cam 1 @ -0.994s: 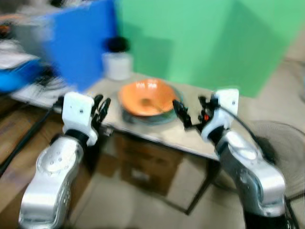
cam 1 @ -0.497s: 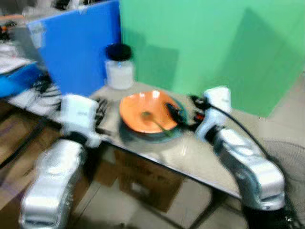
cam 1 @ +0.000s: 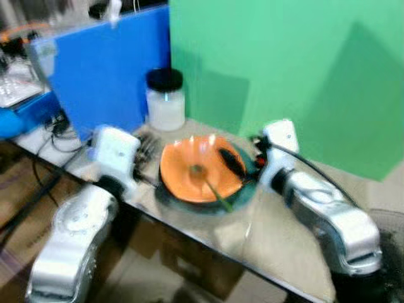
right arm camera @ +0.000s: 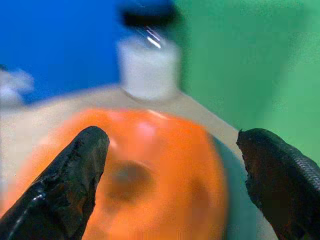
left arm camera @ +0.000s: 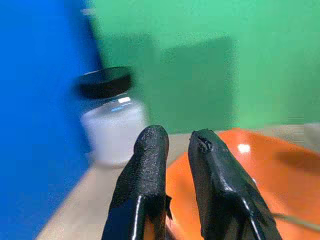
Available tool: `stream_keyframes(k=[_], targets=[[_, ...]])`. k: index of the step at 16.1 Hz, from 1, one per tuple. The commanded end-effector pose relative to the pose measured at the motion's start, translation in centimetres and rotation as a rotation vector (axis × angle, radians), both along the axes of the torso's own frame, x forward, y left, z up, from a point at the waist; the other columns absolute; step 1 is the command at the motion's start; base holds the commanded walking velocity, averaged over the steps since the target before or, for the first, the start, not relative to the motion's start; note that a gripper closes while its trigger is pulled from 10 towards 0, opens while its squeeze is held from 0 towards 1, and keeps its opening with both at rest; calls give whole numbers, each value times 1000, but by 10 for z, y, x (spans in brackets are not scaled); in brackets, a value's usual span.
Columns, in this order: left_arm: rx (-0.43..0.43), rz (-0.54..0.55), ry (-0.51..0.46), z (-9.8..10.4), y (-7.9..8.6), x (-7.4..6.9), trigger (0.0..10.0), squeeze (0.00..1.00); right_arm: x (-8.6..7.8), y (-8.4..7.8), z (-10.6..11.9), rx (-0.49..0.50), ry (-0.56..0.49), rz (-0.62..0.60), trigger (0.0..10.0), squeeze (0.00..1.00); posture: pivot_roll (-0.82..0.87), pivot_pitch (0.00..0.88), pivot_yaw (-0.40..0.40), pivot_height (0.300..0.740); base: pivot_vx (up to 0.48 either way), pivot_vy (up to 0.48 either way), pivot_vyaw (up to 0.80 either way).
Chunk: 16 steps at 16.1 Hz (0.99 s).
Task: Setting the table
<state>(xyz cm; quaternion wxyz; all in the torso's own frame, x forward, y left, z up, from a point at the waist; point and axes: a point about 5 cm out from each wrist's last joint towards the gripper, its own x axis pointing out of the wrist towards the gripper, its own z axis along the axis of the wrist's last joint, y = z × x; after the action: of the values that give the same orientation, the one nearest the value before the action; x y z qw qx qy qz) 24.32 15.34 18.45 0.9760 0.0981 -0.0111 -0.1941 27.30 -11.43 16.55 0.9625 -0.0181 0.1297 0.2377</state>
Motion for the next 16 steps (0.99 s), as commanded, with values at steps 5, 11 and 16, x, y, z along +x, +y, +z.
stream_keyframes(k=[5,11,16], targets=[[95,-197,76,-3,2,-5,10000,0,-3,20,3,-93,215,191,10000,0,183,0,-9,740,0,0,0],[147,-334,157,-6,8,-17,10000,0,-5,36,-3,-193,395,317,8784,0,199,0,-23,740,0,0,0],[150,-488,279,-14,6,-38,10000,0,-4,57,-11,-194,475,346,353,0,212,0,-29,740,0,0,0]])
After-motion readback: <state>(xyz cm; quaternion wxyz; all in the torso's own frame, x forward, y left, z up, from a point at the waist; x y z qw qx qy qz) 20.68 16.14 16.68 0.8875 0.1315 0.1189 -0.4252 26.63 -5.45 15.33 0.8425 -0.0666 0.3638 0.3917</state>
